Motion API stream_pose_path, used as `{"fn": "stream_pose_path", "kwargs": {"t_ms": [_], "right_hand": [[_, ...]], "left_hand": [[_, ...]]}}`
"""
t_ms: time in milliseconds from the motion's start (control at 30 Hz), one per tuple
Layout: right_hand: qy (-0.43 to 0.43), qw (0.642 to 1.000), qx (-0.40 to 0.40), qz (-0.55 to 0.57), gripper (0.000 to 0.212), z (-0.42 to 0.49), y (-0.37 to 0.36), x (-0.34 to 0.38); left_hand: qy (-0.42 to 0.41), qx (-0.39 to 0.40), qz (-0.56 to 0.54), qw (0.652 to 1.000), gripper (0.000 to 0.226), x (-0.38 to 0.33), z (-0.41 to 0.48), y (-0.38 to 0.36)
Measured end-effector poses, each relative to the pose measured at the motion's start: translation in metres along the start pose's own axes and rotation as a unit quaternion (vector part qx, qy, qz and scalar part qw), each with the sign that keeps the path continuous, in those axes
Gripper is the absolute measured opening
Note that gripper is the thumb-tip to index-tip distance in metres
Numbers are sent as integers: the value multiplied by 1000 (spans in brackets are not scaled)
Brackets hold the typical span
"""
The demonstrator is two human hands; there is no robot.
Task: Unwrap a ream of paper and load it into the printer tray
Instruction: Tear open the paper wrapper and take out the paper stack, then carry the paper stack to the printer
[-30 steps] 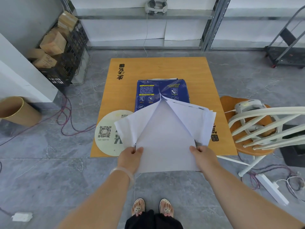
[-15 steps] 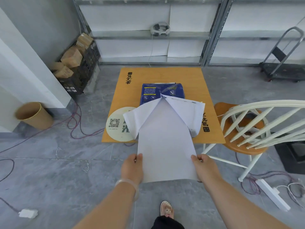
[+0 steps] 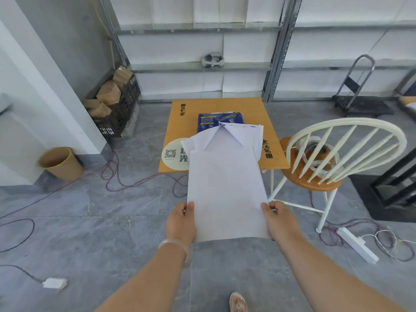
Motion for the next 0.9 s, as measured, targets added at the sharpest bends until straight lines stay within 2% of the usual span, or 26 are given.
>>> {"fn": "stream_pose_path", "kwargs": {"t_ms": [167,300,467,600,733,900], "right_hand": [[103,995,-11,14,25,-32,26,78],[203,978,-8,51,24,-57,49,168],[315,940,7,133,18,-97,84,275],[390,904,27,172,20,-136,107,347],[442,873,52,200,22,-167,117,390],[491,843,86,202,27,-194,101,413]], "left_hand": [[-92,-58,-28,994,25,-78,1,52],[-158,-135,-25,978,29,-148,5,106],[-242,-225,-49,943,35,-244,-9,179],[-294,-292,-91,906,30,-306,-28,233],[-326,-359,-83,870,28,-343,-56,271],[-323,-434,-66,839,24,-339,-78,303]]}}
Point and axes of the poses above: each hand's wrist, its own z-axis towards the middle knuckle, its own y-axis out of the back of the hand, x = y × z, the point moved 4 cm from there along z, towards the middle knuckle, and after that the axes turned 9 degrees about -y, right-handed, at the moved point
